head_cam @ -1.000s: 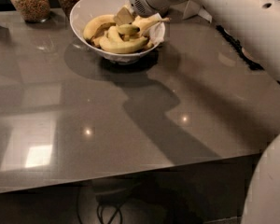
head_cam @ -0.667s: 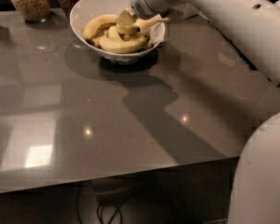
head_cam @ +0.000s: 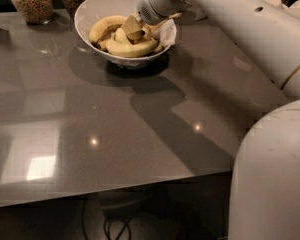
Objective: Pick banana from white bowl
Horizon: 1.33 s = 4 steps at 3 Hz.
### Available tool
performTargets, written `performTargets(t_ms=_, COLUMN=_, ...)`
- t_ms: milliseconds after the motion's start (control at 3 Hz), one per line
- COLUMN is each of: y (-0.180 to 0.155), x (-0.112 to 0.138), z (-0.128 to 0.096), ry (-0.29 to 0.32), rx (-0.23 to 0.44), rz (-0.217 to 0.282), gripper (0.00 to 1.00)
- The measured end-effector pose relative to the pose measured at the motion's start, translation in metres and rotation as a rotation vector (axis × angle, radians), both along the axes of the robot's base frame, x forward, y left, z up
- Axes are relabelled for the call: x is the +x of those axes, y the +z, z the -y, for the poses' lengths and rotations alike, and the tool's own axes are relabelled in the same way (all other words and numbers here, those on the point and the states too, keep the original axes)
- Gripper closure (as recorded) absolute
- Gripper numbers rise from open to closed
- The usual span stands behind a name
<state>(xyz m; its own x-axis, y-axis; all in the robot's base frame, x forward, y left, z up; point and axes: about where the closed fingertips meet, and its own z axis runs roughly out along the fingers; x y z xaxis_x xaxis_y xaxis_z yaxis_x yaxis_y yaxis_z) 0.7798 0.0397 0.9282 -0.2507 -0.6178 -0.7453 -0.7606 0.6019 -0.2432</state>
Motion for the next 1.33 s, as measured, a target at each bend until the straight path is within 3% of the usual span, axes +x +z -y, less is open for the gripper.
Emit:
performTargets(t_ms=333, y=-0.0138, x=0.0017, z=-0.0050, ry=0.000, rx=0.003, rz=-0.042, gripper=0.53)
performTargets(t_ms=1333, y=-0.0173, x=-0.0050, z=-0.0059, ry=-0.006, rx=-0.012, rz=-0.081, gripper=0.53)
